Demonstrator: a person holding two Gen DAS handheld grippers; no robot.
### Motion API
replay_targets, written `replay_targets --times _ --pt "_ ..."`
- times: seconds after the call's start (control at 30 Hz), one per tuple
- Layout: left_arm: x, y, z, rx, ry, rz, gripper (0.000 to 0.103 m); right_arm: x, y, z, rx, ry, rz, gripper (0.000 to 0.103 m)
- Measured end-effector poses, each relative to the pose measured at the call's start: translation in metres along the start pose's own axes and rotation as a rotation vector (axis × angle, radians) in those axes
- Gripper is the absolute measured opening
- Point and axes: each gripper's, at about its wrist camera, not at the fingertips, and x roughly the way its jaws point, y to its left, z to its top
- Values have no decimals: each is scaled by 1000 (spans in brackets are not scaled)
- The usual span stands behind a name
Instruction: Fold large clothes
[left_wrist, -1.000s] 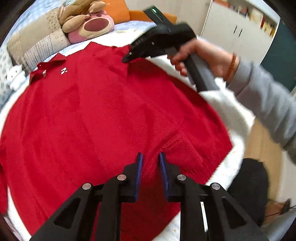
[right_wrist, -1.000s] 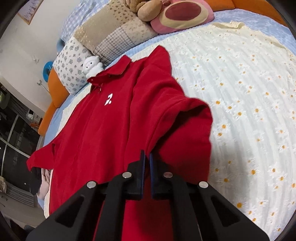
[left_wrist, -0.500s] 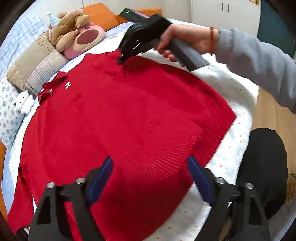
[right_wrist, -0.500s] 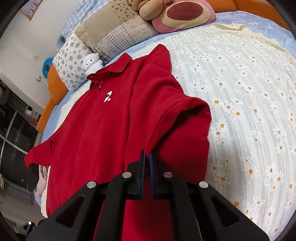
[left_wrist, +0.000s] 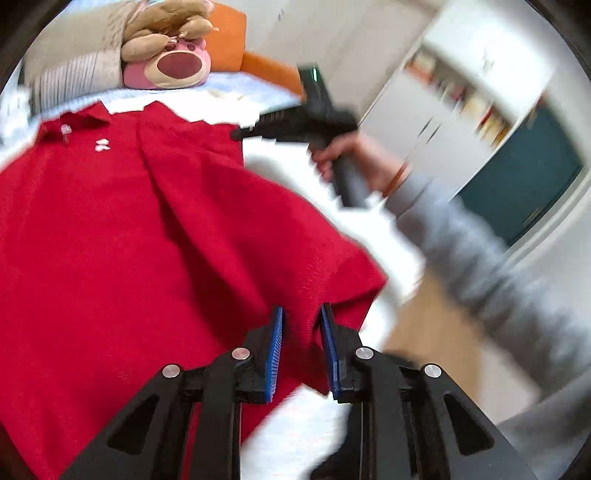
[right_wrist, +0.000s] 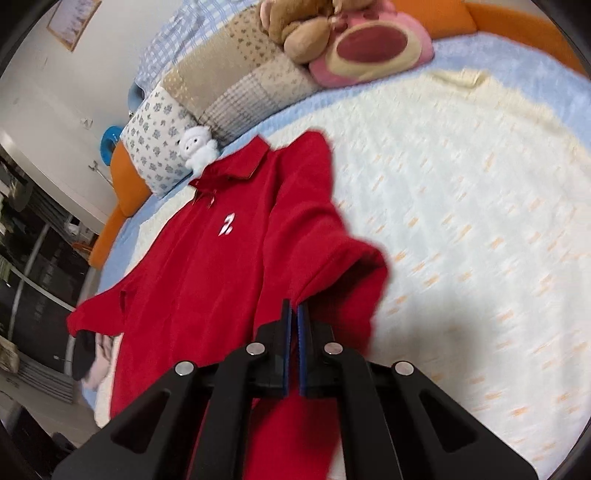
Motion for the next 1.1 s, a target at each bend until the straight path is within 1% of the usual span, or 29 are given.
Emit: replay_targets --times 0.03,0.07,0.1,0.13,0.17,0.2,0.23,0.27,0.3,0.33,0.37,0.4,0.43,0.47,0.5,0.53,0.57,0.6,0.63,0.67,0.73,0.77,0.87,0.93,0.97,1.0,1.03,1.07,1.1 --pt "-11 6 -1 -55 -45 -78 25 -6 -4 3 3 -4 -11 3" --pt "-16 10 -4 -85 -72 -126 18 -11 -7 6 4 -10 -25 3" --pt "-20 14 -7 -113 -95 -154 17 -16 -13 10 5 -16 -40 3" --pt "-22 17 -12 -137 -116 -153 17 -19 -19 13 17 -21 -44 3" --pt "-22 22 -18 -150 -121 -125 16 -20 -23 14 30 -23 -47 3" --pt "-19 26 -23 -163 -115 -119 15 -18 -27 14 36 -16 -52 3" --pt "-13 32 -29 -192 -102 -123 15 -13 -29 12 26 8 -46 3" --pt "-2 39 -36 -219 -73 -108 15 -8 -29 11 16 27 -40 3" --pt "5 41 -41 -225 -50 -86 15 1 -27 6 -6 53 -45 3" --pt "12 43 -46 -228 -29 -66 17 5 -26 4 -19 67 -57 7" --pt "21 44 -49 -231 -5 -36 20 12 -25 0 -24 87 -85 10" --pt "25 44 -50 -231 6 -23 24 15 -26 -3 -16 97 -96 15" --pt "28 40 -49 -212 11 7 25 15 -26 -7 -4 99 -102 32" --pt "28 35 -46 -185 10 44 34 11 -25 -11 17 87 -103 51" --pt "28 26 -41 -137 7 112 56 4 -25 -15 28 70 -105 53" --pt "27 20 -34 -104 -1 157 67 -3 -22 -19 25 52 -118 53" --pt "25 7 -28 -41 -30 212 80 -13 -14 -27 -5 31 -151 53" --pt "25 2 -23 -12 -40 239 82 -21 -9 -33 -31 16 -177 53" --pt "26 -4 -17 24 -47 287 82 -32 -3 -41 -55 -6 -201 53" --pt "27 -7 -11 51 -54 326 82 -45 7 -55 -71 -30 -201 53" --pt "34 -13 0 90 -69 370 84 -62 17 -80 -53 -46 -125 53" --pt "36 -11 6 91 -67 371 84 -66 22 -91 -41 -39 -93 53" --pt "57 -1 17 67 -33 360 84 -73 40 -144 -8 32 16 53" --pt "69 5 16 58 -12 365 84 -75 52 -173 9 67 63 53" --pt "76 10 16 45 2 355 84 -76 57 -180 13 78 76 53" --pt "81 13 13 35 16 349 78 -75 65 -194 10 104 88 52" --pt "88 20 12 14 32 324 73 -73 70 -203 6 116 78 52" --pt "92 26 8 -11 43 291 53 -71 73 -210 -3 134 69 48" --pt "94 32 6 -41 55 259 34 -63 79 -217 -23 174 80 41"
